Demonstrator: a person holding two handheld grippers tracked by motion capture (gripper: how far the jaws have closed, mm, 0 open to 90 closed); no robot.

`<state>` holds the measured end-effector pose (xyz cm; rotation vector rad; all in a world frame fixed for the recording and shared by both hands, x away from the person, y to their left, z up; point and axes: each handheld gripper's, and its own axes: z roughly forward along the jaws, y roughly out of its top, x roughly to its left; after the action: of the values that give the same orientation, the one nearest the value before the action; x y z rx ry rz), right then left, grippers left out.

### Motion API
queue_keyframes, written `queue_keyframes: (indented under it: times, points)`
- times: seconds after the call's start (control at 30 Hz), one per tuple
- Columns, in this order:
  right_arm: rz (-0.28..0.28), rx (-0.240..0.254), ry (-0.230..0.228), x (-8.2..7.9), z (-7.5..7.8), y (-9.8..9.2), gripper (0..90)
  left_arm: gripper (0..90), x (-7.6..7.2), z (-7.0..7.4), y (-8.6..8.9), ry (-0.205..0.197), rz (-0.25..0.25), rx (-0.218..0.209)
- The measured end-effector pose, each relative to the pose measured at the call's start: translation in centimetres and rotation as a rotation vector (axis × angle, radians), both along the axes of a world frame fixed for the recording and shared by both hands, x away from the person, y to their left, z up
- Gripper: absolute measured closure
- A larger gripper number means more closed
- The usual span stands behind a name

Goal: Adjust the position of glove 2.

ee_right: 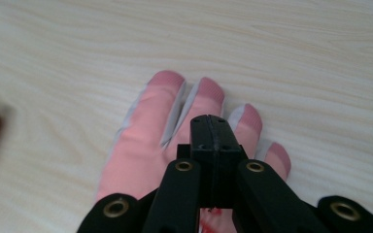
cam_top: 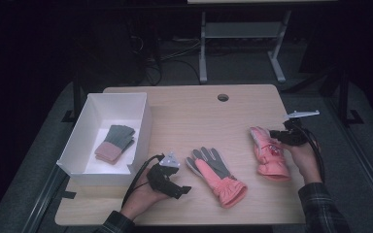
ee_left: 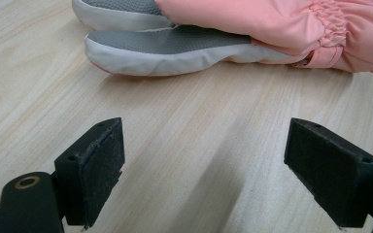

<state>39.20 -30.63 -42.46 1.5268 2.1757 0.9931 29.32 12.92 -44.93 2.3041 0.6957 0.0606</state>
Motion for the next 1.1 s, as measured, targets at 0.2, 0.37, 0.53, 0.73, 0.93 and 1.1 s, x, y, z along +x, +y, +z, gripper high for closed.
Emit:
queue_keyframes:
  times: [0.2, 0.37, 0.53, 0.73, 0.93, 1.1]
  points:
    - [-0.033, 0.008, 0.032, 1.8, -1.5, -0.4, 90.0, 14.3, 0.1, 0.0, 0.1, 0.003, 0.007, -0.002]
    - [-0.013, 0.015, 0.051, 2.0, -2.0, 0.0, 90.0, 14.3, 0.1, -0.1, 0.1, 0.004, 0.006, -0.001]
    - [0.05, 0.018, 0.06, 1.8, -1.9, 1.4, 90.0, 14.3, 0.2, -0.1, 0.1, 0.006, 0.006, 0.003]
    - [0.164, 0.004, 0.067, 1.5, -1.7, 4.9, 90.0, 14.3, 0.2, -0.1, 0.1, 0.008, 0.004, 0.003]
    - [0.172, -0.012, 0.036, 0.4, -0.5, 5.1, 78.8, 14.3, 0.1, -0.1, 0.1, 0.004, 0.008, 0.0]
    - [0.168, 0.034, 0.021, -1.7, 0.3, 3.8, 69.1, 14.3, 0.1, 0.0, 0.2, 0.002, 0.011, 0.0]
